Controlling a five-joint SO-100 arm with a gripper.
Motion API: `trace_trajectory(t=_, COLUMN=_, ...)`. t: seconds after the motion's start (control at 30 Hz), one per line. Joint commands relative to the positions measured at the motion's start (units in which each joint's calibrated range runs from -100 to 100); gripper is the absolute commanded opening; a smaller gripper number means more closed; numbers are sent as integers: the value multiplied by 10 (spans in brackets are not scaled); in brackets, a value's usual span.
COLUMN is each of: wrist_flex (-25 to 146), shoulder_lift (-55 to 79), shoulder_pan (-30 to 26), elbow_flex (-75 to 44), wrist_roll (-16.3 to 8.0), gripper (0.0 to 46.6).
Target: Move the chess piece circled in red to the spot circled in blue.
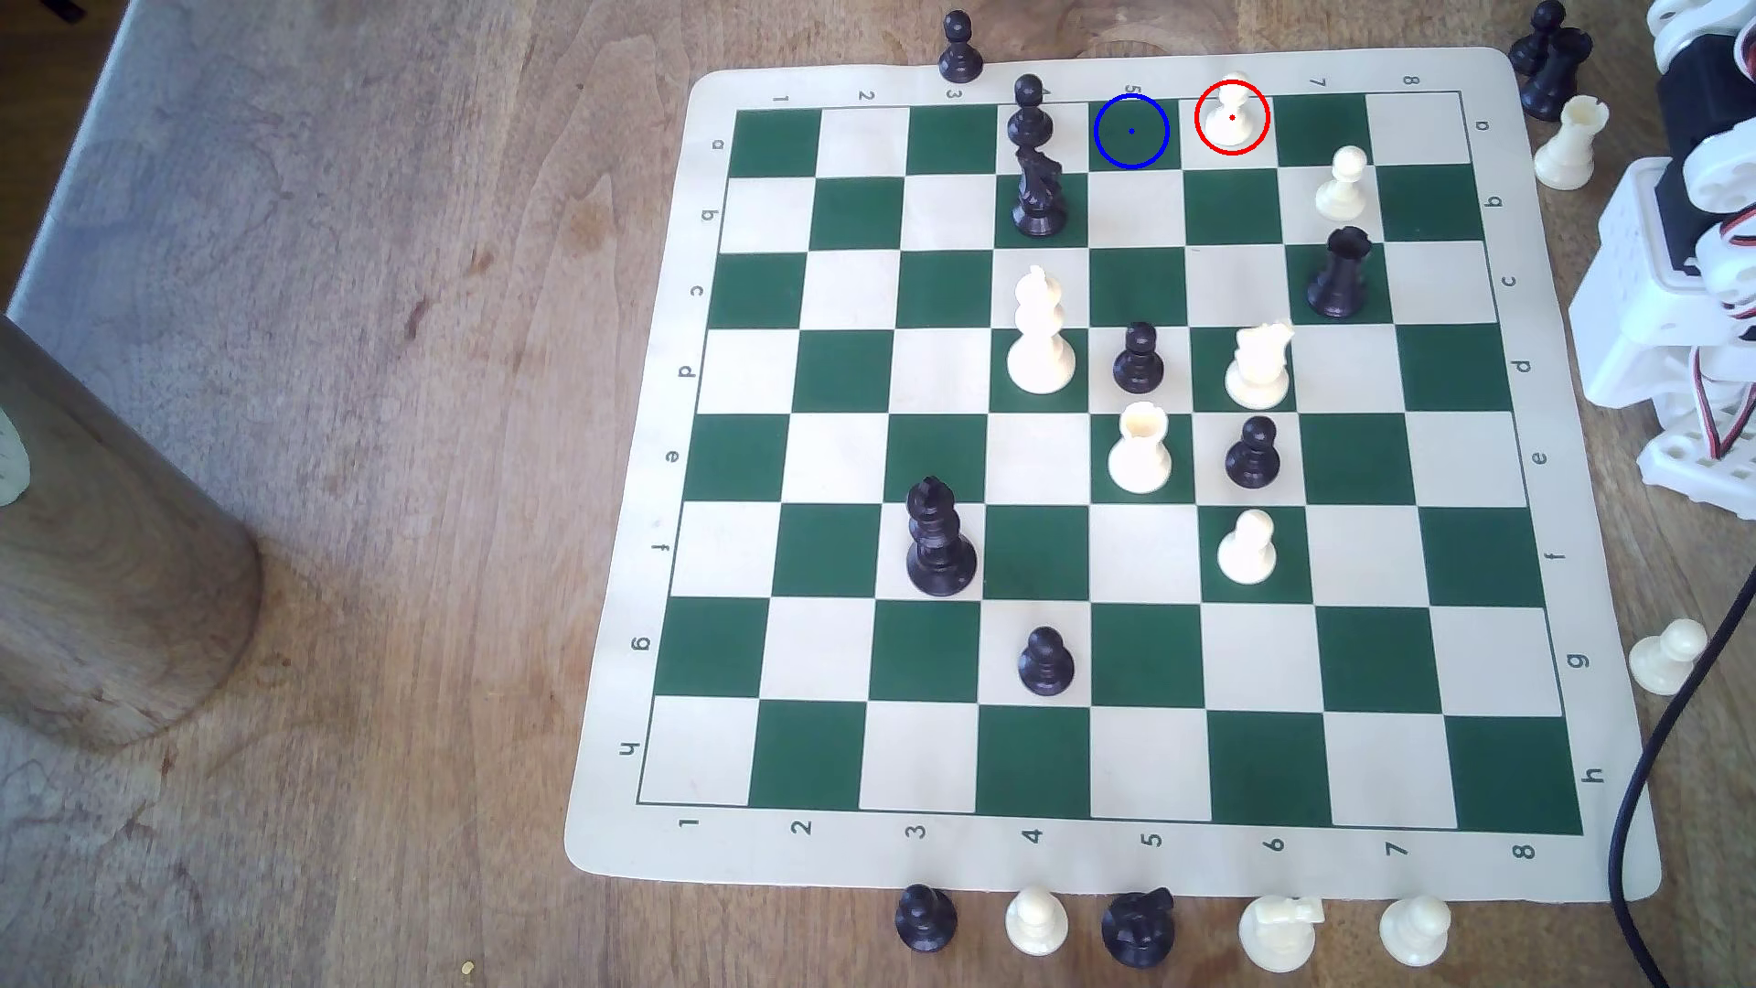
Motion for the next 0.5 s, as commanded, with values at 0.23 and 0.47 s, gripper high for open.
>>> trace_trajectory(t=0.23, wrist_flex=426, shoulder_lift=2, shoulder_pan=97, elbow_flex=-152, wrist_roll=21, gripper=2)
trace_trajectory(t=0.47, wrist_flex=908, shoulder_lift=2, shoulder_pan=155, elbow_flex=-346, wrist_roll=21, gripper=1)
